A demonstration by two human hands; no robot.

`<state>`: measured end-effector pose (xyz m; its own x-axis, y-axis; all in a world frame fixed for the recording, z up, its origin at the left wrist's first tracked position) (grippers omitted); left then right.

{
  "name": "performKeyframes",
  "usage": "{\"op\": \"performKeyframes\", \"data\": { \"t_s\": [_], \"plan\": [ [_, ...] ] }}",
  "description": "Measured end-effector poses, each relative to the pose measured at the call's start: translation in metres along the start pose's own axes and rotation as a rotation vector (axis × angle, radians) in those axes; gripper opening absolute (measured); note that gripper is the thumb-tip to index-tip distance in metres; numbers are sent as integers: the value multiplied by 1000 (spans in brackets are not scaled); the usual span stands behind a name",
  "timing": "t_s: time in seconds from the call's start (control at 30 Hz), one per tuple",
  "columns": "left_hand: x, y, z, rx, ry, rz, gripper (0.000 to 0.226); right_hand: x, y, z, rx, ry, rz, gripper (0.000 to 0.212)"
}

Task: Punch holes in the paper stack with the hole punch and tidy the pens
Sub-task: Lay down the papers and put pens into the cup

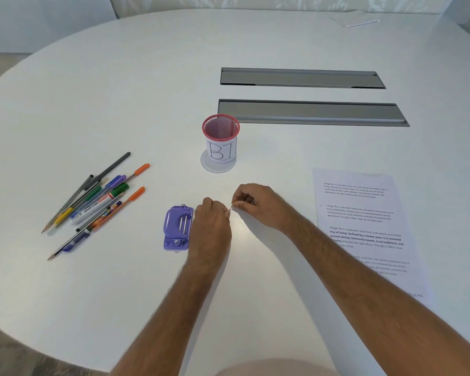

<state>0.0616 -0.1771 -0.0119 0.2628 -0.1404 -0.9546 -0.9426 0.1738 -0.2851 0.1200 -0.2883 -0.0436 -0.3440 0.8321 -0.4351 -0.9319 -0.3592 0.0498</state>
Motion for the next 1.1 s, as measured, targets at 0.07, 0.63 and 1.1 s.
{"op": "performKeyframes", "data": {
  "t_s": [0.07, 0.63, 1.1],
  "plan": [
    [0, 3, -2, 42, -37, 11, 25, 1, 0, 0, -4, 17, 1, 5],
    [14, 10, 34, -345, 444, 60, 24, 14, 0, 16, -24, 235, 44, 11],
    [20, -8, 59, -459, 655, 241, 7, -23, 1, 7, 11, -238, -208, 9]
  ]
}}
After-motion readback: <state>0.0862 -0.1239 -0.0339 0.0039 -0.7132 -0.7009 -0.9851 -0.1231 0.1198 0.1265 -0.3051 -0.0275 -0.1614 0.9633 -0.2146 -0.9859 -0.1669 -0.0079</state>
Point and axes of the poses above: each hand's wrist, its own y-axis away from the middle knuckle, its own x-axis out of the palm, z = x × y, the point moved 10 cm from there along -y, towards the middle knuckle, and after that the axes turned 15 degrees about -y, right-handed, at the moved point
